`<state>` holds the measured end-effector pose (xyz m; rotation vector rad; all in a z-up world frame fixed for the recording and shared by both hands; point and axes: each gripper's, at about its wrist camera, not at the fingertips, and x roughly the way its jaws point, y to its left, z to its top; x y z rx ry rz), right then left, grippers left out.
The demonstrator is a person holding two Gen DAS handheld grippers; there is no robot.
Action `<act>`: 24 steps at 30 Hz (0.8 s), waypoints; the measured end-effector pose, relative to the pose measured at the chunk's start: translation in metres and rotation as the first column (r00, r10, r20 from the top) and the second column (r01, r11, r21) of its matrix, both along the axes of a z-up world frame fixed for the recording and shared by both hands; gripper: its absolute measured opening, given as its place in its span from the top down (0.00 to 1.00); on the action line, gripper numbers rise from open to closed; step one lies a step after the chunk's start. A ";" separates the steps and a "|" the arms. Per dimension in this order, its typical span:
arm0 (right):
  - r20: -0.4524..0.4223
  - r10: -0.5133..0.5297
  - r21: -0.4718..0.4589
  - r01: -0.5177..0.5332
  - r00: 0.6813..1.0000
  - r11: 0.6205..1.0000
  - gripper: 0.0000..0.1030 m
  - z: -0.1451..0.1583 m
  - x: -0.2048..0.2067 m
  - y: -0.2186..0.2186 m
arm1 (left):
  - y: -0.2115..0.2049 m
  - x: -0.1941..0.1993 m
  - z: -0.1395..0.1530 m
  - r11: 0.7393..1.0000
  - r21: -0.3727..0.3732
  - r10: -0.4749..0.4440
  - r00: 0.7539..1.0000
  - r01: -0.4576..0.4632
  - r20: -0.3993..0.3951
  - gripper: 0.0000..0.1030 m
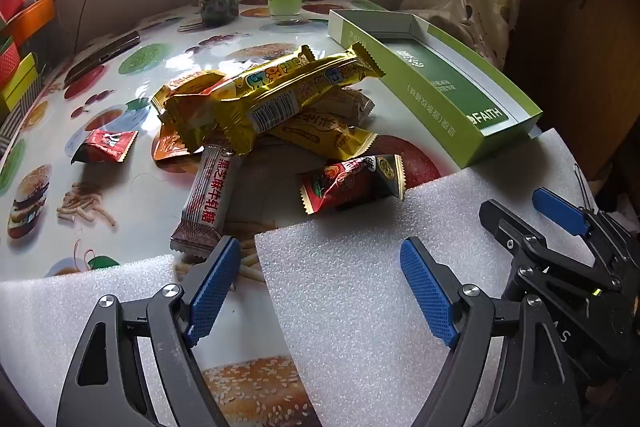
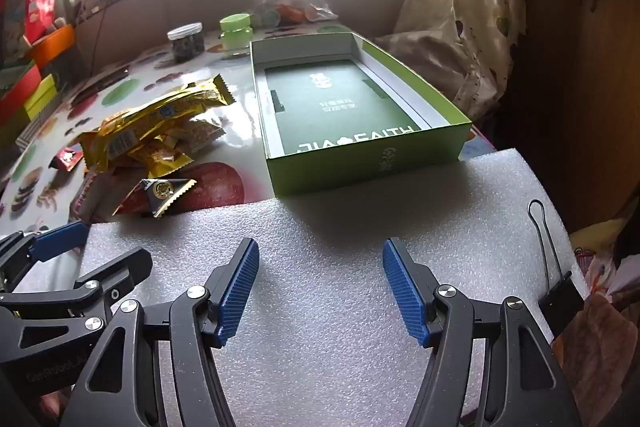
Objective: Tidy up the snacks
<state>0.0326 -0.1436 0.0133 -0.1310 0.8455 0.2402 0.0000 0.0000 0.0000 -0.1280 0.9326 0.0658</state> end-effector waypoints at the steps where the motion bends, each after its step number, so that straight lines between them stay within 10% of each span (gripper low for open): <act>1: -0.001 0.000 0.004 0.000 1.000 1.000 0.37 0.000 0.000 0.000 | 0.000 0.000 0.000 1.000 0.006 0.000 1.000 0.000 -0.003 0.20; 24: 0.010 -0.001 0.007 0.001 1.000 1.000 0.37 0.001 -0.003 -0.001 | -0.001 0.000 0.000 1.000 0.002 0.001 1.000 -0.001 0.004 0.20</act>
